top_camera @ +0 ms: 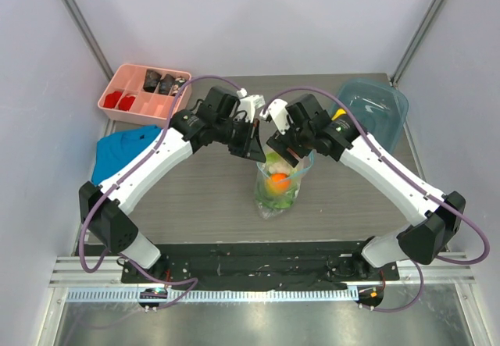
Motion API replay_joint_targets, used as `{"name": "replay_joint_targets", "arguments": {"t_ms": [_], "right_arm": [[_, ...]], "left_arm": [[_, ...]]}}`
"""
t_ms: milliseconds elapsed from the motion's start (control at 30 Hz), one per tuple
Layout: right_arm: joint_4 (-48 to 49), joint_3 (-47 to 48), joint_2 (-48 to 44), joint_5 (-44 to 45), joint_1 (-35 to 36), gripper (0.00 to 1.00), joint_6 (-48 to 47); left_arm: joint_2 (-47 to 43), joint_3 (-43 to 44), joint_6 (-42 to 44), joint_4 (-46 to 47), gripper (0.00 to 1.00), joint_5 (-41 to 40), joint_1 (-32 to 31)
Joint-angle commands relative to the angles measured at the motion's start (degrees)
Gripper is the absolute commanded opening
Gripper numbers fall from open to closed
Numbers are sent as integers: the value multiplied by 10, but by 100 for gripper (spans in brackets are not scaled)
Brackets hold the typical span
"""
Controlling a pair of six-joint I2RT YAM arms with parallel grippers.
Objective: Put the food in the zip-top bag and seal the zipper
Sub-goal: Place the fake fruit in the zipper food storage bag.
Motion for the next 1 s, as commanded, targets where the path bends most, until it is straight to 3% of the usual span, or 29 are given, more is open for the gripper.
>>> {"name": "replay_joint_targets", "arguments": {"t_ms": [0, 133, 233, 267, 467, 500, 733, 967], "right_arm": [[-16, 56, -15, -24, 0, 83, 12], [-33, 93, -25, -64, -8, 90, 21], [-33, 110, -36, -155, -80, 94, 50], [-35, 112, -34, -191, -132, 94, 57], [-46, 90, -6, -293, -305, 93, 70], [-42, 82, 10, -294, -345, 93, 68], [48, 83, 139, -214, -408, 95, 0], [102, 168, 285, -162, -415, 96, 34]], "left_arm": [[-8, 12, 0, 15, 0, 19, -1], [-10, 11, 0, 15, 0, 20, -1], [-13, 10, 2, 15, 0, 20, -1], [-12, 10, 3, 14, 0, 20, -1], [-14, 9, 3, 16, 0, 22, -1], [-14, 8, 3, 16, 0, 22, 0], [-7, 7, 0, 24, 0, 29, 0], [-9, 3, -5, 32, 0, 27, 0]]}}
